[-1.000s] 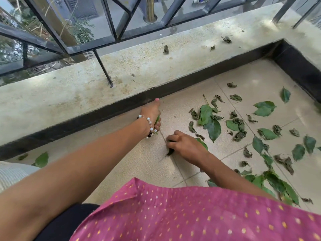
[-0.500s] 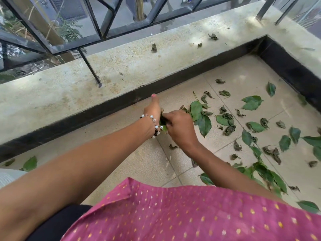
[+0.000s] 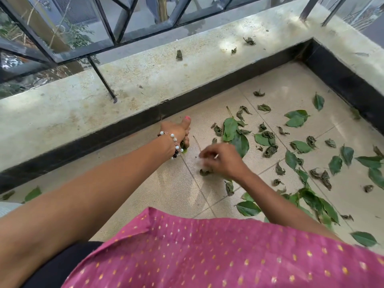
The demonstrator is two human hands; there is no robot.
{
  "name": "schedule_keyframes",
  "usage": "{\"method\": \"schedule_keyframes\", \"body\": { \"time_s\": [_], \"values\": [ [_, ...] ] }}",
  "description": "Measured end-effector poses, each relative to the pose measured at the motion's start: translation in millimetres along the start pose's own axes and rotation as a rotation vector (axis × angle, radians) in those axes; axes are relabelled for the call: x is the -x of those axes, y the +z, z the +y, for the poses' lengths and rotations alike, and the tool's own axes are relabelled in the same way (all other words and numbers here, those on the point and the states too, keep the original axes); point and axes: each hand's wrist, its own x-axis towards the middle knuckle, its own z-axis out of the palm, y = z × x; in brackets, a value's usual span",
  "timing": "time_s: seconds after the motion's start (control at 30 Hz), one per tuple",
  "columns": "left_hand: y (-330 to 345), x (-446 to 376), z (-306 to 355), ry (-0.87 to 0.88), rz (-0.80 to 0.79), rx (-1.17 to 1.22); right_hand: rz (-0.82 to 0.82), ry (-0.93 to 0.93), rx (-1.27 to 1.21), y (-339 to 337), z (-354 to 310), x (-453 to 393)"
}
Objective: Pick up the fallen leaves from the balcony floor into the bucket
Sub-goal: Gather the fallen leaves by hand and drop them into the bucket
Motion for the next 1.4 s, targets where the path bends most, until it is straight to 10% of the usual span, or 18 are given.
{"method": "schedule_keyframes", "body": {
  "time_s": [0.2,0.43,0.6,0.73,0.97,1.17,1.4],
  "values": [
    [4,0,-2,-0.046,-0.042,-0.016,-0.130,-0.197,0.498,32,17,3],
    [14,10,-4,-0.116,-0.147,-0.136,0.378,0.182,-0.570,-16,-5,-5],
    [38,19,-9,-0.150,-0.280,-0.075,0.259,0.043,-0.294,-23,-16,-3],
    [42,19,-8,-0.074,-0.205,-0.161,0.371,0.140,-0.692,-27,6,11],
    [37,8,-8,-0.051,-0.071,-0.096,0.089,0.244,0.336,-9,43,29],
    [32,0,-16,-0.081,-0.139,-0.101,0.287,0.269,0.123,-18,41,17],
    [30,-9,-19,-0.088,-0.148,-0.131,-0.042,0.151,0.437,-10,42,12]
  ]
}}
